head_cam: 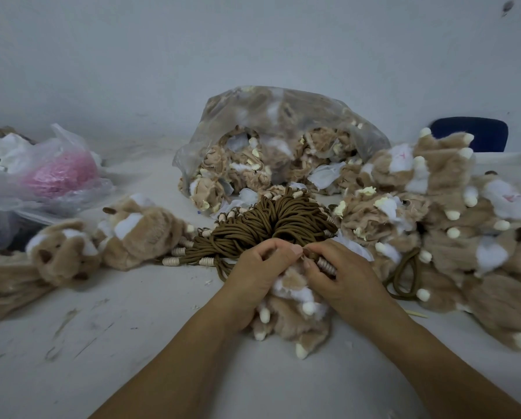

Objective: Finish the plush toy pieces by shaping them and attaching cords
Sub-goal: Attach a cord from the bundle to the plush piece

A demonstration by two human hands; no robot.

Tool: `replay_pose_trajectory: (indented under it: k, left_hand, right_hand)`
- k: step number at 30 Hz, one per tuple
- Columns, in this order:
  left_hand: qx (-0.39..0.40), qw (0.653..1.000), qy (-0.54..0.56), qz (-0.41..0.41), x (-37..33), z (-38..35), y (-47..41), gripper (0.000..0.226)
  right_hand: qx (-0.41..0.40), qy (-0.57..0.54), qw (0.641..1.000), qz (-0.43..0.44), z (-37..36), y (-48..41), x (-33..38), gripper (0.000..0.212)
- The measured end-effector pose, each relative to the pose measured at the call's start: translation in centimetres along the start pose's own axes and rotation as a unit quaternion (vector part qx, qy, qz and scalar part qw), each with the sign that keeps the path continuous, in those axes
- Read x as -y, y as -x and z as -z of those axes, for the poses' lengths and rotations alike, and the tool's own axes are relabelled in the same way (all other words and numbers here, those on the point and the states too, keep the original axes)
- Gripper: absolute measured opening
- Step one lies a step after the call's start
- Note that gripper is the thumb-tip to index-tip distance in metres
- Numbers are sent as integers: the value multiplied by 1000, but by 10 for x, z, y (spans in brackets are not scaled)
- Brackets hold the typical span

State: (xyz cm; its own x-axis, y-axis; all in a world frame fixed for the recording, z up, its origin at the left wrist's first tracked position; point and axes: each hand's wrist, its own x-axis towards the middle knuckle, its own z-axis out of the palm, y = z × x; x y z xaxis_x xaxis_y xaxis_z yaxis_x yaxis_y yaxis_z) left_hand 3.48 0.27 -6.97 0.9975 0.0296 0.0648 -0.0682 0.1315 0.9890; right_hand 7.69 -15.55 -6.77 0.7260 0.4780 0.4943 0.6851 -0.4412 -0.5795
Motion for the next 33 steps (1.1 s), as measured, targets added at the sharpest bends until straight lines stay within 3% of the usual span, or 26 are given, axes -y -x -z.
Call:
replay_pose_trajectory:
  k: [18,23,28,33]
  left_hand:
    - [-17,1000,-11,5,0,3,-1,27]
    - [-2,999,14,42,-3,3,-1,14]
    - [9,997,50,57,-1,9,-2,25]
    - [13,997,51,57,-2,8,-1,18]
  right_hand:
    - [72,12,997,36,5,0,-3,27]
    - [95,-17,995,33,8,1,-3,41]
    - [86,12,995,40,9,0,-5,32]
    - [62,22,996,52,7,0,-5,31]
